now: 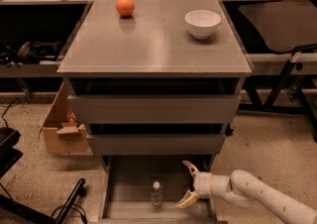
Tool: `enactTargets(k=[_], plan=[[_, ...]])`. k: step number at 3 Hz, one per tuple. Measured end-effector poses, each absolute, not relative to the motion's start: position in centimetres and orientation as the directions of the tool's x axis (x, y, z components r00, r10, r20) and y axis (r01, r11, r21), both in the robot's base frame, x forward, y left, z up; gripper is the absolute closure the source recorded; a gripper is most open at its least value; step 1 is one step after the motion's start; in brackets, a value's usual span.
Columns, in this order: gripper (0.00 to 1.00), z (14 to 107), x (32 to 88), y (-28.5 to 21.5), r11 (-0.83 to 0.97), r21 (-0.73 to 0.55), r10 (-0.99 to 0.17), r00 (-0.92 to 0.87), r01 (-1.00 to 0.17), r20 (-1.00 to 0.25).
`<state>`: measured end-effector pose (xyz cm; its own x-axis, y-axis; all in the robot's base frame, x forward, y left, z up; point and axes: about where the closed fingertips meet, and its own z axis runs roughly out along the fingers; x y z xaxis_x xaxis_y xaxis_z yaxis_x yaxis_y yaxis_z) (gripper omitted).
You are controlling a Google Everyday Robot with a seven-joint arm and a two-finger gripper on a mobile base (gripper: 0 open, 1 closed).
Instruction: Pick water bottle from bottom drawer and place on counter
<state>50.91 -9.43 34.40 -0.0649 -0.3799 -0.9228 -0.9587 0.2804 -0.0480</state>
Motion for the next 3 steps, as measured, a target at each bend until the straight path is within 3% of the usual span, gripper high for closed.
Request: enactTargets(k=[3], plan=[[0.0, 25.2, 52.0, -3.8, 0.18, -0.019, -0.245, -0.026, -0.983, -0.969]])
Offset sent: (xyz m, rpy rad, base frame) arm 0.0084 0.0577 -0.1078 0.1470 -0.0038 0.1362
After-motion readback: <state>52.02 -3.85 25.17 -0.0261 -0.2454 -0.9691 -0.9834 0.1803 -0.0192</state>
